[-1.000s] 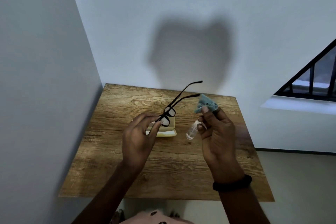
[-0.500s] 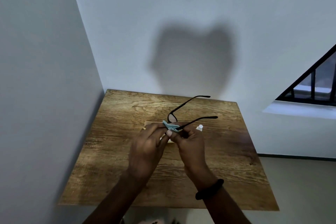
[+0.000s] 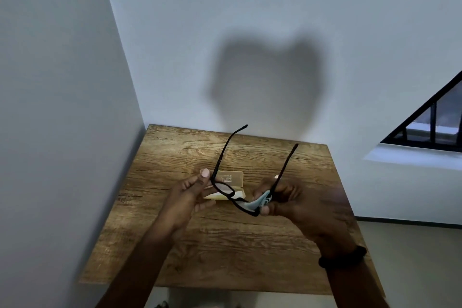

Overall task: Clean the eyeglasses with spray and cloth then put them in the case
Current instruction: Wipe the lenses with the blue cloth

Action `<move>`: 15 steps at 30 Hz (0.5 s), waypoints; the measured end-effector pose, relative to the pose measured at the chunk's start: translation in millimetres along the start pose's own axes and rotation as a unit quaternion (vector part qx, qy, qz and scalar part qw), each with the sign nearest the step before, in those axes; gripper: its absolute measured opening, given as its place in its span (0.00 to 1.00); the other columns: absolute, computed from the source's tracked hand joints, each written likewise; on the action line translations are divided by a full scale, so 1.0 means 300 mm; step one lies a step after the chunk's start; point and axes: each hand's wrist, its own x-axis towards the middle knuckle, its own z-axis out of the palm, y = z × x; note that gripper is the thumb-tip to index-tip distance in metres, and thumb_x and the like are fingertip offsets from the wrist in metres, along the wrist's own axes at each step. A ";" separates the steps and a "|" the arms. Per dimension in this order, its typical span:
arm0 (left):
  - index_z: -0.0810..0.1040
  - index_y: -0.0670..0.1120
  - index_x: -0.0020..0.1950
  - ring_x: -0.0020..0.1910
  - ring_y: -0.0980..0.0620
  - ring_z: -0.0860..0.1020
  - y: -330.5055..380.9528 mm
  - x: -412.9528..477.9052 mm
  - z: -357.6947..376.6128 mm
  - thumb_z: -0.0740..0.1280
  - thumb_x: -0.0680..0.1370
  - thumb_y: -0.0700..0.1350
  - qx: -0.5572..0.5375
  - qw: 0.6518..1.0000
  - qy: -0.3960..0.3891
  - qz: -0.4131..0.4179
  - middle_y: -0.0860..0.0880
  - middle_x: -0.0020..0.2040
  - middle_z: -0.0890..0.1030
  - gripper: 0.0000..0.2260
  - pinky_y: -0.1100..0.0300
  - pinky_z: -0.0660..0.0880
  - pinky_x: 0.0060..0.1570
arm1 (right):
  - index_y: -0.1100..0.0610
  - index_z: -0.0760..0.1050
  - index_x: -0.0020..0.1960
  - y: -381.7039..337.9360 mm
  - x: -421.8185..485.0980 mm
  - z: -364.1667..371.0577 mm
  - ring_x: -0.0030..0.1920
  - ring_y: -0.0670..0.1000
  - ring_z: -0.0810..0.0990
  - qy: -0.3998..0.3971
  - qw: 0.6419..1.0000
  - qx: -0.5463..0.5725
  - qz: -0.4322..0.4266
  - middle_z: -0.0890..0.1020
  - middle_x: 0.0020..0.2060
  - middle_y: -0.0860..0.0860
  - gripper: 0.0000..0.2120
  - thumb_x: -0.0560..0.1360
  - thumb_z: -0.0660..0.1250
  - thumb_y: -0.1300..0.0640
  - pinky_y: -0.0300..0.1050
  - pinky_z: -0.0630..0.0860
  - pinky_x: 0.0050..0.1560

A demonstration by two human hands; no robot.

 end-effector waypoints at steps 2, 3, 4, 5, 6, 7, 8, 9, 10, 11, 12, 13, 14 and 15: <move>0.84 0.41 0.58 0.61 0.49 0.84 -0.004 0.002 -0.004 0.66 0.79 0.52 -0.004 1.000 -0.013 -0.004 0.45 0.57 0.87 0.17 0.46 0.78 0.63 | 0.56 0.86 0.45 0.001 -0.005 -0.010 0.46 0.50 0.83 -0.012 1.000 -0.009 0.002 0.84 0.42 0.52 0.09 0.68 0.75 0.67 0.44 0.80 0.47; 0.84 0.41 0.58 0.61 0.48 0.83 -0.010 0.006 -0.009 0.68 0.79 0.50 -0.007 1.000 -0.013 -0.001 0.44 0.57 0.87 0.15 0.45 0.78 0.64 | 0.57 0.86 0.46 0.002 -0.006 -0.017 0.46 0.50 0.83 -0.011 1.000 -0.008 0.005 0.85 0.42 0.52 0.10 0.68 0.75 0.69 0.43 0.80 0.47; 0.84 0.40 0.57 0.62 0.47 0.83 -0.013 0.009 -0.014 0.69 0.78 0.49 -0.017 1.000 -0.010 -0.002 0.44 0.57 0.87 0.15 0.45 0.77 0.64 | 0.59 0.85 0.46 0.004 -0.008 -0.025 0.46 0.50 0.83 -0.004 1.000 -0.006 0.012 0.85 0.42 0.52 0.10 0.68 0.74 0.70 0.43 0.80 0.47; 0.84 0.40 0.57 0.62 0.47 0.83 -0.014 0.012 -0.021 0.70 0.77 0.48 -0.033 0.999 -0.005 -0.007 0.43 0.57 0.86 0.14 0.46 0.77 0.64 | 0.62 0.85 0.46 0.010 -0.008 -0.034 0.45 0.51 0.84 0.012 1.000 -0.005 0.018 0.85 0.42 0.54 0.10 0.68 0.74 0.71 0.43 0.80 0.46; 0.84 0.39 0.58 0.62 0.47 0.83 -0.014 0.014 -0.027 0.70 0.76 0.47 -0.046 0.999 0.001 -0.012 0.43 0.57 0.86 0.15 0.46 0.77 0.64 | 0.64 0.85 0.47 0.019 -0.008 -0.044 0.46 0.52 0.84 0.033 0.999 -0.007 0.026 0.86 0.42 0.55 0.09 0.67 0.74 0.70 0.43 0.80 0.46; 0.84 0.39 0.57 0.62 0.47 0.83 -0.014 0.015 -0.032 0.71 0.75 0.46 -0.054 0.998 0.006 -0.014 0.43 0.57 0.86 0.15 0.47 0.78 0.64 | 0.65 0.85 0.47 0.025 -0.008 -0.052 0.45 0.53 0.85 0.057 0.998 -0.017 0.034 0.86 0.42 0.57 0.09 0.66 0.76 0.69 0.43 0.80 0.46; 0.84 0.39 0.57 0.62 0.47 0.83 -0.011 0.016 -0.034 0.71 0.74 0.45 -0.060 0.998 0.013 -0.013 0.43 0.57 0.87 0.15 0.48 0.78 0.64 | 0.65 0.85 0.47 0.029 -0.006 -0.058 0.44 0.52 0.84 0.077 0.996 -0.033 0.041 0.86 0.42 0.58 0.10 0.66 0.77 0.67 0.42 0.80 0.44; 0.84 0.40 0.56 0.61 0.47 0.83 -0.008 0.017 -0.035 0.72 0.73 0.45 -0.065 0.998 0.021 -0.013 0.44 0.56 0.87 0.14 0.48 0.78 0.63 | 0.65 0.85 0.48 0.034 -0.003 -0.063 0.41 0.51 0.83 0.093 0.993 -0.052 0.044 0.87 0.42 0.58 0.11 0.66 0.79 0.66 0.41 0.79 0.42; 0.85 0.41 0.55 0.61 0.48 0.83 -0.010 0.018 -0.037 0.73 0.72 0.45 -0.068 0.997 0.030 -0.012 0.44 0.56 0.87 0.14 0.48 0.78 0.63 | 0.66 0.85 0.49 0.037 -0.001 -0.066 0.39 0.49 0.82 0.106 0.991 -0.067 0.046 0.87 0.42 0.59 0.12 0.66 0.79 0.65 0.39 0.77 0.39; 0.85 0.41 0.55 0.61 0.48 0.83 -0.013 0.021 -0.037 0.74 0.71 0.45 -0.069 0.997 0.041 -0.011 0.44 0.56 0.87 0.15 0.49 0.79 0.62 | 0.65 0.85 0.51 0.040 0.002 -0.069 0.38 0.49 0.80 0.119 0.989 -0.078 0.048 0.87 0.42 0.60 0.13 0.67 0.77 0.63 0.38 0.74 0.37; 0.85 0.40 0.55 0.61 0.47 0.83 -0.017 0.022 -0.038 0.74 0.70 0.45 -0.070 0.996 0.051 -0.007 0.44 0.56 0.87 0.16 0.50 0.79 0.61 | 0.63 0.85 0.52 0.044 0.006 -0.071 0.37 0.49 0.79 0.134 0.986 -0.084 0.051 0.87 0.43 0.60 0.13 0.68 0.76 0.62 0.38 0.73 0.36; 0.85 0.40 0.56 0.61 0.47 0.83 -0.019 0.022 -0.035 0.75 0.70 0.46 -0.070 0.996 0.061 -0.001 0.43 0.56 0.87 0.17 0.52 0.80 0.59 | 0.61 0.86 0.52 0.050 0.010 -0.072 0.38 0.48 0.79 0.155 0.983 -0.083 0.054 0.87 0.43 0.59 0.12 0.69 0.76 0.63 0.38 0.72 0.36; 0.85 0.40 0.57 0.61 0.47 0.83 -0.022 0.021 -0.031 0.75 0.70 0.45 -0.064 0.996 0.069 0.008 0.43 0.56 0.87 0.17 0.55 0.81 0.55 | 0.59 0.86 0.51 0.056 0.015 -0.071 0.37 0.48 0.80 0.181 0.979 -0.072 0.057 0.88 0.43 0.57 0.10 0.70 0.75 0.64 0.38 0.71 0.36; 0.85 0.41 0.56 0.59 0.48 0.84 -0.024 0.019 -0.026 0.76 0.72 0.45 -0.051 0.995 0.080 0.022 0.44 0.54 0.87 0.14 0.59 0.82 0.51 | 0.58 0.86 0.50 0.062 0.022 -0.066 0.36 0.46 0.80 0.215 0.973 -0.061 0.061 0.88 0.41 0.54 0.09 0.71 0.75 0.65 0.38 0.72 0.35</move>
